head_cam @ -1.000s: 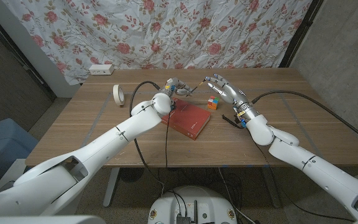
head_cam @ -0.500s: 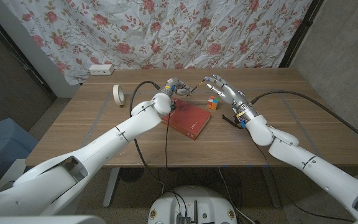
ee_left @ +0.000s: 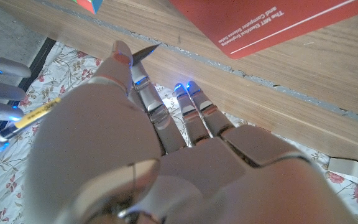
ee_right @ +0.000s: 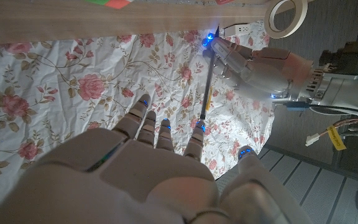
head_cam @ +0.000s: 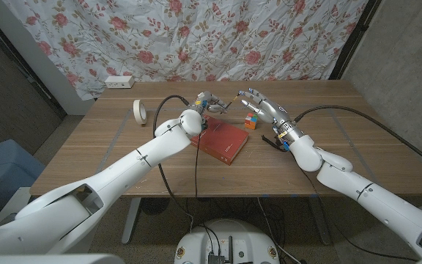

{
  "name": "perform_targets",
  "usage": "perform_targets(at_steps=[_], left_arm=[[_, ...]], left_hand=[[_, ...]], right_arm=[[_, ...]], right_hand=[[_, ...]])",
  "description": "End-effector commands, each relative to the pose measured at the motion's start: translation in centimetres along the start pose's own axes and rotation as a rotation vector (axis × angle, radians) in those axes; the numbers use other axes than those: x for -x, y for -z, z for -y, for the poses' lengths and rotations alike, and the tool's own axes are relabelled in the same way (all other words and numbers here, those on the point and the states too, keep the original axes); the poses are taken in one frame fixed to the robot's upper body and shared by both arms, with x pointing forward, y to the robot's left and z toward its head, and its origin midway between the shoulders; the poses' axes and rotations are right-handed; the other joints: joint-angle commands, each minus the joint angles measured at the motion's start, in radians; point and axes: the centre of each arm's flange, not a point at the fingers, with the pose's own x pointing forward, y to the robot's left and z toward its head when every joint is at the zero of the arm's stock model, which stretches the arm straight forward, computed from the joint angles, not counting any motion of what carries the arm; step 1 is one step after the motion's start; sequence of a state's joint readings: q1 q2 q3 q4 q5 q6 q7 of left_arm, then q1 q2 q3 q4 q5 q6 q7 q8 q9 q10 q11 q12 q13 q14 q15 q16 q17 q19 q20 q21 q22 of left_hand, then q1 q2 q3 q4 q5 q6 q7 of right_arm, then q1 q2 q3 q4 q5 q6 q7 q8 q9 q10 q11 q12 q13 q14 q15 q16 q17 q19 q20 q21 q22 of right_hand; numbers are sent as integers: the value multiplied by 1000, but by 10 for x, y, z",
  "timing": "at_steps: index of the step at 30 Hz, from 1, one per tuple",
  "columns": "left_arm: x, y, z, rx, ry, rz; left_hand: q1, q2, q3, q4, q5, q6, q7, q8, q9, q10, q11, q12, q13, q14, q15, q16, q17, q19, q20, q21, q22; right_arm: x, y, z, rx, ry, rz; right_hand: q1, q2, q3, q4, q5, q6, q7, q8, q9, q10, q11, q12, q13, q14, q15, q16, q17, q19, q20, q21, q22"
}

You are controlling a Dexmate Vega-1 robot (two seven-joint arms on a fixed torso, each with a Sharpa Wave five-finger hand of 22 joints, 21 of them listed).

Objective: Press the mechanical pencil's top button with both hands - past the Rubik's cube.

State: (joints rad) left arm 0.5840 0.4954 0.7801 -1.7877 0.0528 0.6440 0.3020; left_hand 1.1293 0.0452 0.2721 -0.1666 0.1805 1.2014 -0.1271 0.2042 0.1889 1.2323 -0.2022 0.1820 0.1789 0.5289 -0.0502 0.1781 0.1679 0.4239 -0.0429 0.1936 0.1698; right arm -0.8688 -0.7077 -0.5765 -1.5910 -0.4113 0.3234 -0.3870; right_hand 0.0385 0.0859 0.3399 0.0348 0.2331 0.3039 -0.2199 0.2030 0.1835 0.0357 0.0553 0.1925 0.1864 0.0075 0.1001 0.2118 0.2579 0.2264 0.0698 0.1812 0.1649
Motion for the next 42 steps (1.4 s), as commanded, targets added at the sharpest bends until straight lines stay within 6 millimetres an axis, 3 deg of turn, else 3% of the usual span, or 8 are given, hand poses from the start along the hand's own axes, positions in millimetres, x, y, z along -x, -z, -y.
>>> perform_targets(at_steps=[1,42], left_arm=[[3,-3,1,-4,-3,8],[8,6,-13,-44,-2,4]], left_hand=[[1,8,0,3,5,2,-1,3,3,25,-22,5,6,9,-164,1,0,-2,-59,1,2],[3,8,-4,3,5,2,-2,4,3,24,-22,5,6,10,-164,1,0,-1,-59,1,2]], right_arm=[[2,-3,-4,12,-31,5],[5,0,8,-52,82,-16]], right_hand=[[-8,5,2,3,3,16,1,7,4,-3,-3,0,1,-6,8,8,4,3,4,5,2],[-3,4,5,1,3,13,0,-2,4,22,-1,9,1,9,6,15,4,18,7,10,2]])
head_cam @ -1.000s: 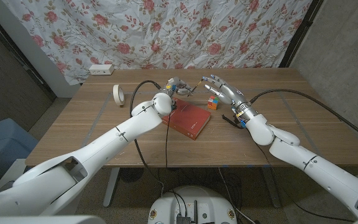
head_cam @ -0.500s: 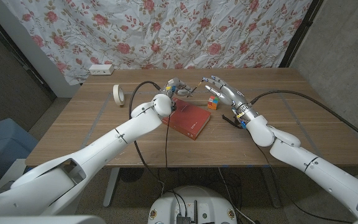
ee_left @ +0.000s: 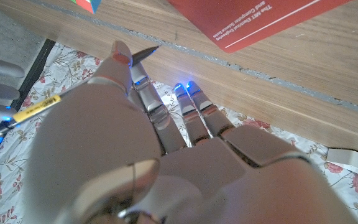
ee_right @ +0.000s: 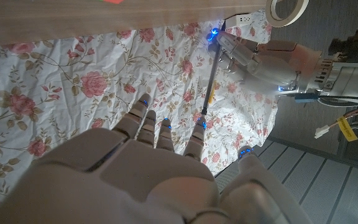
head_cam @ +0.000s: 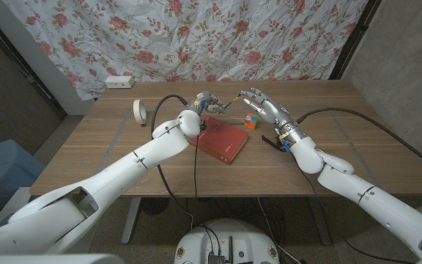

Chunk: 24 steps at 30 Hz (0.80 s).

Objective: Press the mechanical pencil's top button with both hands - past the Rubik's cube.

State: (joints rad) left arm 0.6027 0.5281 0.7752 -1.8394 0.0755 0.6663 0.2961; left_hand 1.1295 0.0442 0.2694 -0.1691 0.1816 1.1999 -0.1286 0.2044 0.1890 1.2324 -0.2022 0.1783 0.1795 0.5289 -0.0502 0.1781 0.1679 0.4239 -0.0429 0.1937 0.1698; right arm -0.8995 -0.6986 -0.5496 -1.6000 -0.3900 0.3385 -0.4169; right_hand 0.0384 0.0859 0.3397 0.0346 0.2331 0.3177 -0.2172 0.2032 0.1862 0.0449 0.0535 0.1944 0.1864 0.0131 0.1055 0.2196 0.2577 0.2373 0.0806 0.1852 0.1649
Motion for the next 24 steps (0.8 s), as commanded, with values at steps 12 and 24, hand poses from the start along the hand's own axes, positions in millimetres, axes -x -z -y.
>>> perform_targets(at_steps=[12,24], left_arm=[[-1,8,-16,-67,20,8],[3,10,-32,-181,50,7]], left_hand=[[2,10,-3,6,3,2,-1,3,3,23,-22,8,5,11,-164,1,0,-1,-58,1,2],[2,11,-4,6,3,2,-5,3,3,20,-22,7,5,10,-164,1,0,-2,-57,1,2]], right_arm=[[-5,3,8,-58,60,-18],[-12,10,18,-108,74,-50]], right_hand=[[3,6,6,-5,3,-36,0,-17,1,28,0,10,2,10,0,10,5,16,-4,7,2],[5,6,6,-9,1,-66,-2,-24,1,42,1,12,2,12,-1,11,6,22,-6,6,2]])
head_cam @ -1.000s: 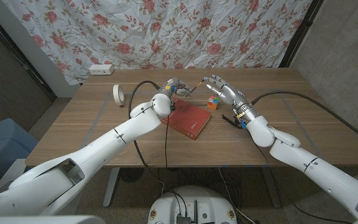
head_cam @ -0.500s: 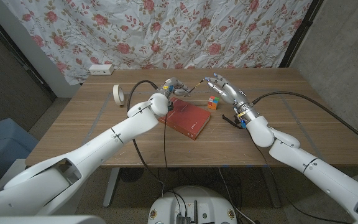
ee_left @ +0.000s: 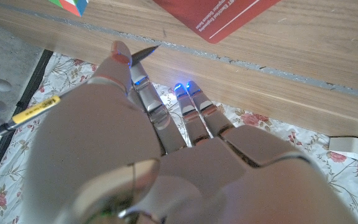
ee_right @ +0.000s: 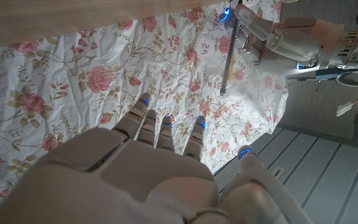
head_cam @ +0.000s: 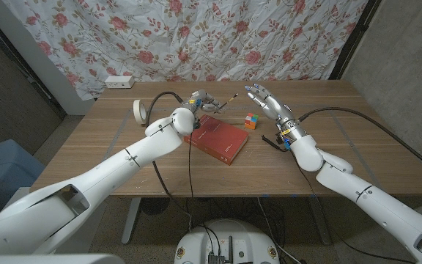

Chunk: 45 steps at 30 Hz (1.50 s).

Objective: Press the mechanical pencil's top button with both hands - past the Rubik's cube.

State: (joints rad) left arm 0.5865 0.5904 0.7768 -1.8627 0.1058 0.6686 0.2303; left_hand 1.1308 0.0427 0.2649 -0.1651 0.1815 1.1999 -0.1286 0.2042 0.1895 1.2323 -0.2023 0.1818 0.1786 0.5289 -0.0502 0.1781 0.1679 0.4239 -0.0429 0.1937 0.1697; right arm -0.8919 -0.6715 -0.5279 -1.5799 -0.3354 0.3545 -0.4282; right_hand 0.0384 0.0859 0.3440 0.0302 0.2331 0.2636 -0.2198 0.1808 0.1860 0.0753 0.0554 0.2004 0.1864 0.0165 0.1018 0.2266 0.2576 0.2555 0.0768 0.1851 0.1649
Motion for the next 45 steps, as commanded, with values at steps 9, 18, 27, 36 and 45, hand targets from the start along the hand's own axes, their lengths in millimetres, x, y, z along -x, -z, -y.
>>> perform_targets(at_steps=[9,18,27,36,45], left_arm=[[7,4,-26,-241,51,-7],[10,8,-34,-327,70,-7],[15,12,-40,-406,81,-26],[18,18,-43,-454,79,-35],[16,25,-43,-481,96,-39]], left_hand=[[-1,10,-1,2,3,3,-8,4,2,17,-22,3,6,8,-164,0,0,1,-57,2,2],[-2,9,-3,2,3,5,-13,5,2,17,-23,4,6,4,-164,-1,-1,-8,-56,-1,2],[-3,11,-4,3,3,6,-15,5,2,17,-22,4,6,2,-165,-1,-1,-10,-57,-2,2],[-3,11,-5,3,4,4,-16,4,1,15,-23,4,6,1,-165,-1,0,-13,-58,-2,2],[-5,11,-7,4,3,5,-20,5,1,15,-23,4,7,-1,-165,-1,0,-15,-59,-2,2]], right_arm=[[-10,13,11,-100,14,-79],[-13,19,11,-141,10,-111],[-13,32,11,-276,32,-162],[-14,46,8,-369,40,-215],[-16,55,12,-420,48,-251]], right_hand=[[6,5,0,-6,0,-20,7,-1,0,23,5,9,3,8,0,5,7,2,-4,5,2],[5,5,-1,-7,-1,-20,9,1,0,27,7,9,3,7,-1,5,8,1,-5,4,2],[5,5,-3,-10,-3,-37,42,0,-2,42,9,10,2,5,-20,4,8,-1,-26,2,1],[2,7,-5,-9,-5,-20,60,9,-3,79,11,19,2,19,-31,10,8,5,-37,4,1],[5,8,-2,-12,-5,-31,82,5,-5,90,-4,17,0,18,-61,5,4,9,-55,4,1]])
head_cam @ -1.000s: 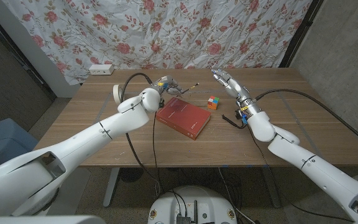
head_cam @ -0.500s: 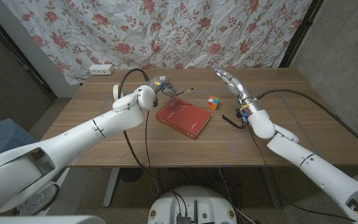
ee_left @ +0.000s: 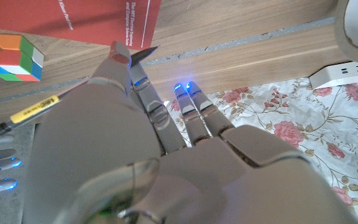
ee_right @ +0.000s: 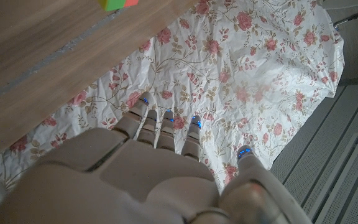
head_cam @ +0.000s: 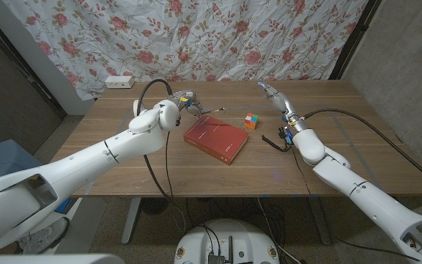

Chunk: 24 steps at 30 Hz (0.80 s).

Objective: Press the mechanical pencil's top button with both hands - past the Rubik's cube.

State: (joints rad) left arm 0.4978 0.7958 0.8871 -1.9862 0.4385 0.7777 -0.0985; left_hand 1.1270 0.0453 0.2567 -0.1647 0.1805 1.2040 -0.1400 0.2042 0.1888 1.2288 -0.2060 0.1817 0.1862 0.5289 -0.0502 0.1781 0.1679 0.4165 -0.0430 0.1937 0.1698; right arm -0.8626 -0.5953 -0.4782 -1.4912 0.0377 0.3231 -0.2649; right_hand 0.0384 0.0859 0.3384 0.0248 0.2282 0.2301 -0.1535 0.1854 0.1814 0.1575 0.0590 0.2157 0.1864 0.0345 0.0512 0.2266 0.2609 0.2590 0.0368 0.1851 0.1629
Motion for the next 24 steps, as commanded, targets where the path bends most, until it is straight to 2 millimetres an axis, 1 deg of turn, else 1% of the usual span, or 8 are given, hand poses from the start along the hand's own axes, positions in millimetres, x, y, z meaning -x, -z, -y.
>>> perform_targets(at_steps=[1,2,3,6,18,24], left_arm=[[-1,10,3,-48,21,0],[-1,10,3,-48,21,1],[-1,10,4,-57,25,-2],[-4,13,5,-86,33,-4],[-12,24,10,-160,62,8],[-13,26,10,-211,70,9]], left_hand=[[-2,9,1,4,4,1,-8,5,2,19,-19,4,-1,-1,-165,-1,0,-8,-59,-2,2],[-2,9,1,4,4,1,-8,5,2,18,-19,4,-1,-1,-165,-1,0,-7,-59,-2,2],[-2,9,1,4,5,2,-10,5,2,18,-19,5,-1,-2,-165,-1,0,-8,-59,-2,2],[-2,9,1,4,5,1,-10,5,2,19,-19,5,-1,-2,-165,-1,0,-8,-59,-2,2],[-2,11,1,4,5,1,-10,5,1,17,-19,5,-1,-1,-167,0,0,-10,-60,-2,2],[-2,12,0,3,5,3,-11,6,1,17,-19,5,-1,0,-167,1,1,-12,-61,-3,2]], right_arm=[[-6,12,7,-88,10,-57],[-6,12,7,-88,10,-57],[-6,13,8,-99,11,-65],[-8,16,9,-130,13,-80],[-7,23,8,-199,30,-121],[-6,25,8,-221,39,-131]], right_hand=[[5,8,4,-6,0,1,21,0,-1,10,-9,1,0,1,-12,5,0,7,-17,4,3],[5,8,5,-6,0,0,22,-1,-1,12,-15,1,0,0,-14,4,-1,7,-18,4,3],[4,8,5,-6,-1,-7,30,-3,-2,13,-18,0,0,1,-14,4,-1,9,-20,4,3],[4,9,6,-5,-1,-18,37,-7,-2,13,-17,-2,-1,-3,-19,2,-3,9,-22,4,3],[2,10,8,-4,-1,-19,40,-5,-4,23,-17,-2,-2,2,-21,1,-5,11,-27,3,3],[2,11,8,-4,-1,-19,39,-4,-4,28,-17,-2,-2,2,-21,0,-6,12,-28,4,3]])
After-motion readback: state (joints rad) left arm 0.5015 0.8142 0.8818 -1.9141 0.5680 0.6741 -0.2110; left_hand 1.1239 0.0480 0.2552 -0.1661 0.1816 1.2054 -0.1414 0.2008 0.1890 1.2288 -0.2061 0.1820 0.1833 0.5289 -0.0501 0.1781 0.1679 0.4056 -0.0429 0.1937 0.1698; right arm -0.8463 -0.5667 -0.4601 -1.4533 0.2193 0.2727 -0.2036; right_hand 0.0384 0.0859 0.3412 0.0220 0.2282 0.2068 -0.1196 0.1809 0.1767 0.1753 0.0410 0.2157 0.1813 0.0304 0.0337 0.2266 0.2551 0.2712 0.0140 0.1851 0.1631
